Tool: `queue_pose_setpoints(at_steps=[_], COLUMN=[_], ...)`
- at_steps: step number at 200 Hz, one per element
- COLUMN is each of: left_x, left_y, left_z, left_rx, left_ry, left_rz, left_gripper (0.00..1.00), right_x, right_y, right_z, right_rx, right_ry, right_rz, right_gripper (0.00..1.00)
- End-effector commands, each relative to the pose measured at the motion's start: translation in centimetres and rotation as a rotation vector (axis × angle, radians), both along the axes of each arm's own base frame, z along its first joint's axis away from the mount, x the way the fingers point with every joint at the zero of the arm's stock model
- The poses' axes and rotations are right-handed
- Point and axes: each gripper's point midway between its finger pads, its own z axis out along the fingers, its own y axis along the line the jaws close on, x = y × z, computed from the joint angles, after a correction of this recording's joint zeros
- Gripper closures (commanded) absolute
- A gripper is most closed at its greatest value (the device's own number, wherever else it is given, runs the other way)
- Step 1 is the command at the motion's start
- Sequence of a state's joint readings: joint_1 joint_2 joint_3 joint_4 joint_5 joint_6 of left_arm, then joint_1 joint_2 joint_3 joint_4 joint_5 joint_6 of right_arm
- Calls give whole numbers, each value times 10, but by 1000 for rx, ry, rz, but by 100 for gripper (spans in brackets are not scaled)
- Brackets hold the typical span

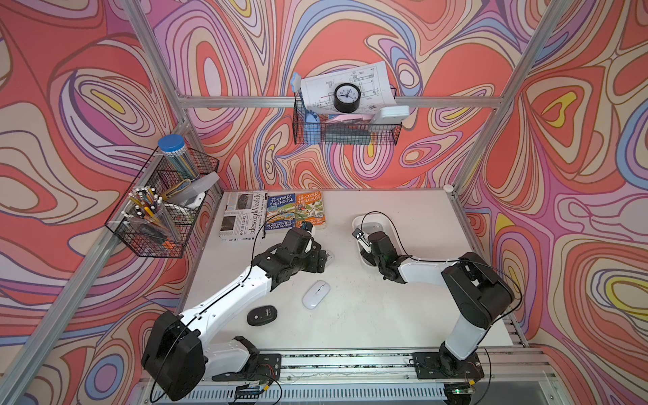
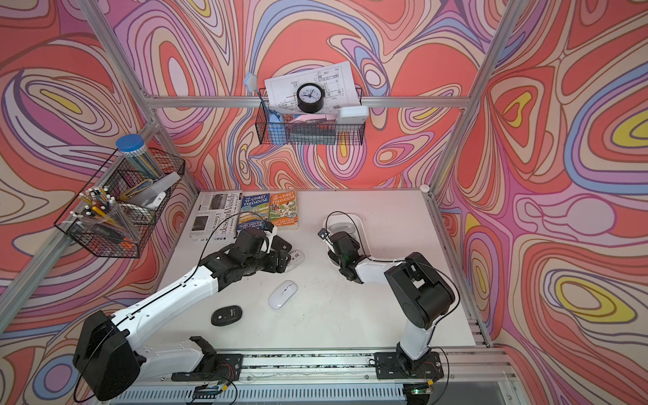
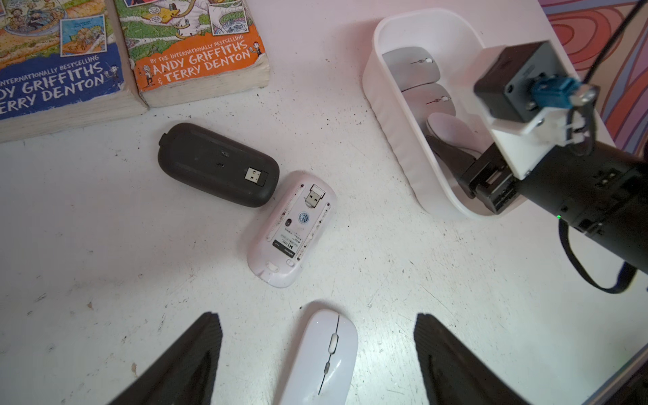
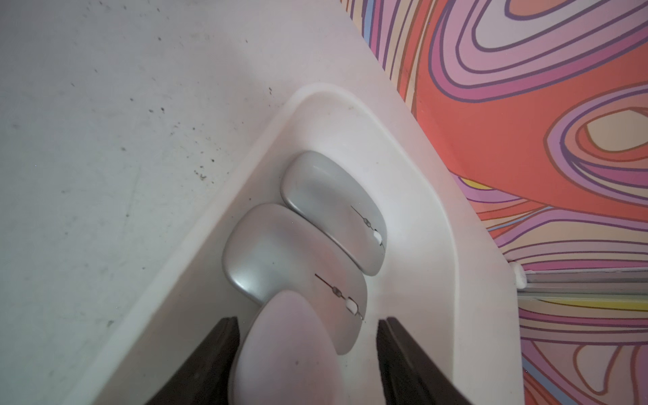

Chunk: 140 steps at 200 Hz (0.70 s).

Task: Put the mouse in the storage box
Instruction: Place the mouse in the storage box, then pick up the mouse from the center of the board.

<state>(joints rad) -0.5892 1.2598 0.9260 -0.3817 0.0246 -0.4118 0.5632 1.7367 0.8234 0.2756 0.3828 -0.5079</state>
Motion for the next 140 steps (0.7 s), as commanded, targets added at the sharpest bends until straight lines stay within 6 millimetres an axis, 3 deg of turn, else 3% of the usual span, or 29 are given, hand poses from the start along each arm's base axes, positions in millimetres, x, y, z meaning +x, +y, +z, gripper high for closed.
queue_pose_setpoints(at_steps=[1, 49, 95, 140], left_x=[2, 2, 7, 28], left_y=[5, 6, 4, 1], left_z=[8, 7, -7, -29], left_rx=[12, 19, 17, -1], left_ry=[12, 48, 139, 288], left_rz=[26, 48, 91, 227], left_gripper=[15, 15, 15, 16], right_x=[-7, -11, -12, -19], right_y=[10, 14, 19, 27], right_z=[18, 45, 78, 100], right_rx=[103, 205, 364, 491], right_ry=[-6, -42, -57, -45], right_rz=[37, 38, 10, 38], right_gripper=[32, 25, 24, 23])
